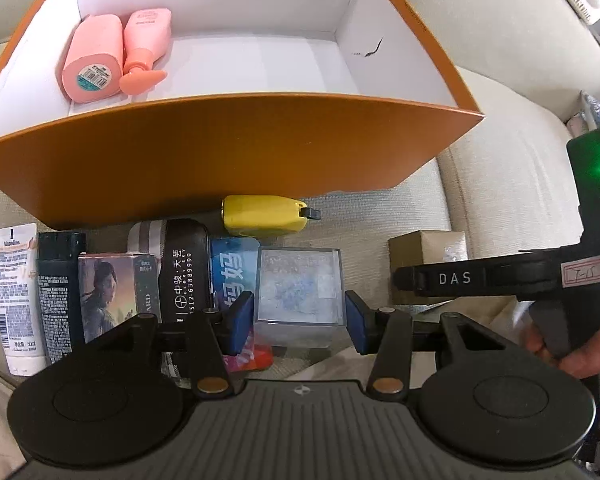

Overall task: Organize rigid objects
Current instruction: 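Grasp the brown square box with the right tool while the left tool grasps the clear cube box, then carry the brown box and clear cube box into the orange box with both tools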

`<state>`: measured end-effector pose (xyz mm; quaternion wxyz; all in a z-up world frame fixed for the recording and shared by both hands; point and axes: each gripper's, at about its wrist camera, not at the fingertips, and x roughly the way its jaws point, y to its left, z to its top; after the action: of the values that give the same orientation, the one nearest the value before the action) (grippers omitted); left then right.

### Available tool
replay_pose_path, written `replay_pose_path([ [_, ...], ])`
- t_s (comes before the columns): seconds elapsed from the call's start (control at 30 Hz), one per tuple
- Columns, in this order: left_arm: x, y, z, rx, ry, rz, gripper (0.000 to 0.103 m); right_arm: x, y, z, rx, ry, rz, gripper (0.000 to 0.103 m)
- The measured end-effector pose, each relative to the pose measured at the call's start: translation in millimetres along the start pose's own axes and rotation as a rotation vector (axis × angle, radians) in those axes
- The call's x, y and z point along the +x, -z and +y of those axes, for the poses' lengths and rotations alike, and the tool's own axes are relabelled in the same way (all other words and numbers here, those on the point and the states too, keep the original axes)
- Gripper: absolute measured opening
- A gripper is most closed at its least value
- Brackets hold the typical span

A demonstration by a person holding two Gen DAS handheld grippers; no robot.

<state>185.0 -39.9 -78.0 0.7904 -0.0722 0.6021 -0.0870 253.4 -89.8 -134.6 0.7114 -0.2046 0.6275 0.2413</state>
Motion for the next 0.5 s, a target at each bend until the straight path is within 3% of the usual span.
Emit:
replay_pose_path([
  [0.27, -36, 15, 8, -0.010, 0.042, -0.051, 0.054, -35, 13, 13, -0.036, -0.046, -0.116, 0.060],
  [0.5, -84, 19, 12, -0.015, 0.103, -0.159, 0.054, -86, 29, 40, -0.087, -0.107, -0.237, 0.060],
])
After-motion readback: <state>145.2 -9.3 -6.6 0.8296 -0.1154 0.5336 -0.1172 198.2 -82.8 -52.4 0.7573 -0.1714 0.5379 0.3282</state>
